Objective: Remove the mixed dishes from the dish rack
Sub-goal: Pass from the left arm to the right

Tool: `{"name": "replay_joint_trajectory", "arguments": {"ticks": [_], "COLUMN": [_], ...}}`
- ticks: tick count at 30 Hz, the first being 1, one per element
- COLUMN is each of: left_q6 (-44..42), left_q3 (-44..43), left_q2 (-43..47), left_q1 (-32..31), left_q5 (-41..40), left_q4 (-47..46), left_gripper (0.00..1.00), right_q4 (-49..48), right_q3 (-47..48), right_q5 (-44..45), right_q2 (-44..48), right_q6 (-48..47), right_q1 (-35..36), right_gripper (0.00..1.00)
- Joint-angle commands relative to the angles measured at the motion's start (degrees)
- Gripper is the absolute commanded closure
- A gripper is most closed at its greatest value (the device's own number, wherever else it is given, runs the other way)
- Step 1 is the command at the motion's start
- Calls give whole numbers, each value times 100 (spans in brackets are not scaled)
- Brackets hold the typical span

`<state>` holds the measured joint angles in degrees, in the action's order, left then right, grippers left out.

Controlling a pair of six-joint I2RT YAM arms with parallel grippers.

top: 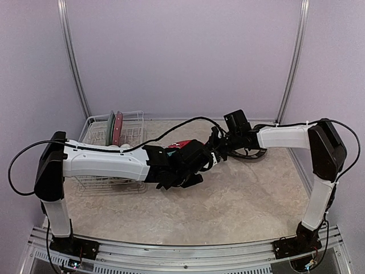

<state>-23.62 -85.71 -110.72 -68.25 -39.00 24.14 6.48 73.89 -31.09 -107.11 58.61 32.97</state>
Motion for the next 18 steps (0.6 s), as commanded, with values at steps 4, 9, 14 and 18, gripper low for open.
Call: {"name": "replay_joint_trajectory", "arguments": {"ticks": [4,9,14,18], "left_q6": [756,1245,1883,2532], "left_q3": [-327,-406,-486,-423], "left_q2": [609,959,1566,2082], "left_q1": [127,345,949,1677], "left_q5": [579,1158,1998,2812], "left_q4": [485,783,962,929], "left_gripper": [3,1,1,1], "right_q4": [-990,-1316,-1499,-1446], "right_q3": [-506,-901,-1337,-1618], "right_q5": [50,88,112,235], "right_q2": [468,702,1026,1374], "right_q6": [-268,-257,-304,-463], "right_q1": [-257,-553,-1040,-1465], "right_gripper": [100,100,100,100]}}
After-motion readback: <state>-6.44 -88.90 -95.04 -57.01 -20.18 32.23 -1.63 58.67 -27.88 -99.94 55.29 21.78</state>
